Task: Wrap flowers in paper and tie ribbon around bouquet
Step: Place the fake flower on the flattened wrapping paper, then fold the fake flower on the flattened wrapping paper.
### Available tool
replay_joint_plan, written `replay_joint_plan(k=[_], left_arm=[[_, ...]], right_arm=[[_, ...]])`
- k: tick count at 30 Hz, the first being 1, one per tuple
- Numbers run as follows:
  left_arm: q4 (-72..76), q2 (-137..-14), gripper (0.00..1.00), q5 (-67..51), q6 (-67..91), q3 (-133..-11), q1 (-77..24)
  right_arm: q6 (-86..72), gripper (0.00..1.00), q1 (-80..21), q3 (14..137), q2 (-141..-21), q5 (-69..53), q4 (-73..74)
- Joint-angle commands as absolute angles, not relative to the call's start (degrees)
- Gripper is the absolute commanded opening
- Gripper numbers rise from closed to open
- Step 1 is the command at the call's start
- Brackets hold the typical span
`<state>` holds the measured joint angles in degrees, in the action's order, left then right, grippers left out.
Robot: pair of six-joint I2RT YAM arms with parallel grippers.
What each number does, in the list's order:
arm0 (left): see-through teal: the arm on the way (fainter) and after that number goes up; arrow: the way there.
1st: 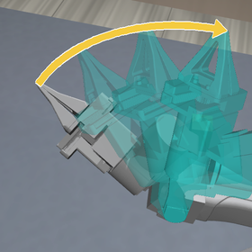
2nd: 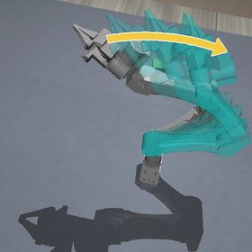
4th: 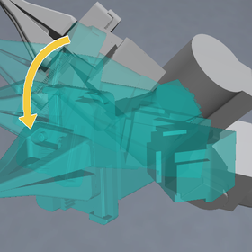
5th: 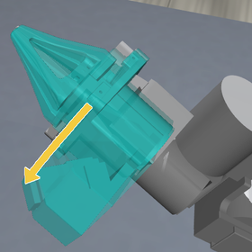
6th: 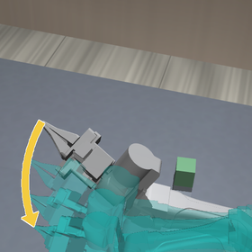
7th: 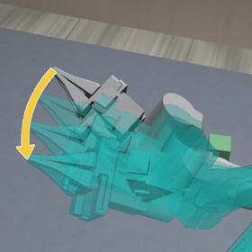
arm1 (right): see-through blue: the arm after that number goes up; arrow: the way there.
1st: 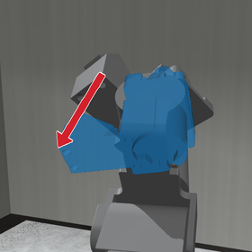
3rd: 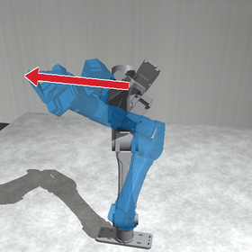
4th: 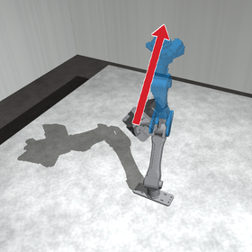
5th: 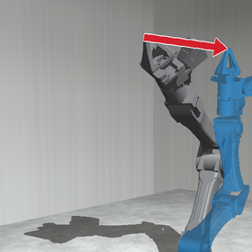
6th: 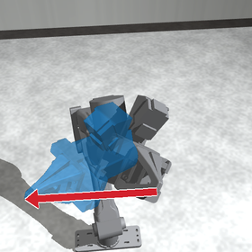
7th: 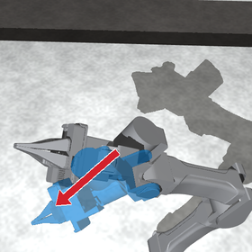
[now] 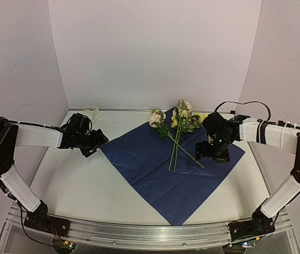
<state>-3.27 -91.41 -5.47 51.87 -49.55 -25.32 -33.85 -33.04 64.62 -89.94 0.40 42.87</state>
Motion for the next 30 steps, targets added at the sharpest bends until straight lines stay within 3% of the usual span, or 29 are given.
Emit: replay_joint_plan(k=[1,8,16,18,22,24,30], left_arm=[[6.5,-94.7,0.79,-8.9,50.8,-48.5,-24.0],[11.7,-100.5,0.68,-10.7,52.7,-48.6,-22.9],[16.4,-102.9,0.63,-12.0,56.1,-46.4,-22.9],[18.0,-104.8,0.53,-13.5,56.8,-46.8,-22.9],[18.9,-105.4,0.17,-13.9,58.0,-45.9,-22.8],[16.6,-104.4,0.04,-13.5,57.4,-45.7,-22.3],[7.8,-98.0,0.0,-15.0,53.3,-43.4,-17.8]], right_arm=[[-33.3,0.98,-32.9,65.2,-89.9,0.5,41.9],[-33.1,0.98,-32.9,65.4,-89.6,0.5,41.7],[-33.0,0.97,-33.0,66.6,-90.3,0.4,41.6],[-33.1,0.97,-33.0,66.9,-90.7,0.5,41.4],[-32.2,0.96,-33.0,67.8,-91.8,-1.5,39.8],[-30.7,0.96,-33.0,68.6,-92.7,-2.7,38.3],[-24.6,0.96,-33.0,72.9,-97.1,-6.6,34.7]])
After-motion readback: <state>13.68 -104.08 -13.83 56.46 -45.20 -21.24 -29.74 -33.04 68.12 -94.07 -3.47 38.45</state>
